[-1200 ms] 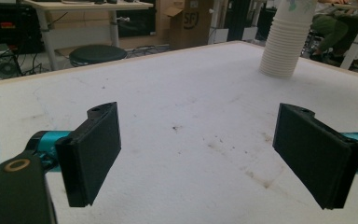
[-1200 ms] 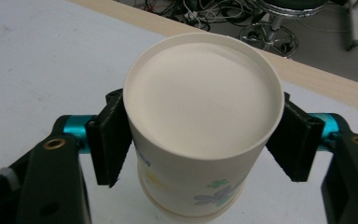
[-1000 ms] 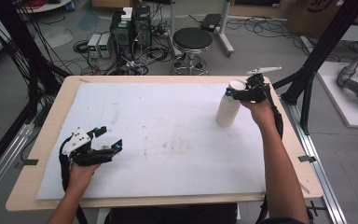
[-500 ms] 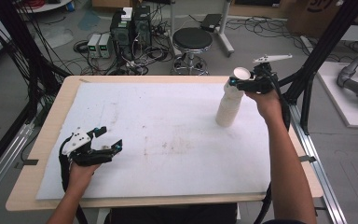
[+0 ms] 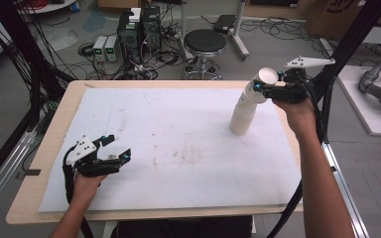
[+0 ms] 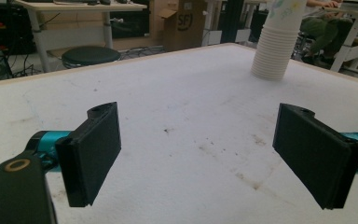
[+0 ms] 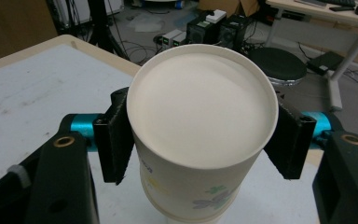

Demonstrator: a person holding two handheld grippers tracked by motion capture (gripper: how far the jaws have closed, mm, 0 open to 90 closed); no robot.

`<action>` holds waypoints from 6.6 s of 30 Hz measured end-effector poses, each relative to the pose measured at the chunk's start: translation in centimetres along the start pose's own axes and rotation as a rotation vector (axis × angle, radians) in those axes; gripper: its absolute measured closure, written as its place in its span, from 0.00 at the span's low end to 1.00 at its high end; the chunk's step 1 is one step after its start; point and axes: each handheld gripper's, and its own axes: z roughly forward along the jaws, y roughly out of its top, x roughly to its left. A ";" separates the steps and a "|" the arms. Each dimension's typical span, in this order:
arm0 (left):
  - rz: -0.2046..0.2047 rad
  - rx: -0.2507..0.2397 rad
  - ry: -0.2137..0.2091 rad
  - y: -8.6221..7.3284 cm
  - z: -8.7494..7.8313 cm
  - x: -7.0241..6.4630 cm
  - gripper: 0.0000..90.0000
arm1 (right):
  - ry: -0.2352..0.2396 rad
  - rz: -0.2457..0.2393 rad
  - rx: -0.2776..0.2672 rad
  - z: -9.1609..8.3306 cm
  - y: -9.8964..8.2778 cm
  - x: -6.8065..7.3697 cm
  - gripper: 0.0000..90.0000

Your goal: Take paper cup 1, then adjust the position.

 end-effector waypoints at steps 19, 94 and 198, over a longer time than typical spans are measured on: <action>-0.012 -0.010 -0.058 0.0 -0.4 -1.2 0.17 | 0.220 -0.059 0.005 -0.7 -6.5 5.9 0.40; 0.166 0.115 -0.563 2.3 8.7 -9.3 0.17 | 0.646 -0.221 0.037 6.0 -11.5 15.4 0.39; 0.226 0.238 -0.619 3.7 8.5 -9.1 0.19 | 0.752 -0.380 0.112 5.1 -11.9 14.5 0.41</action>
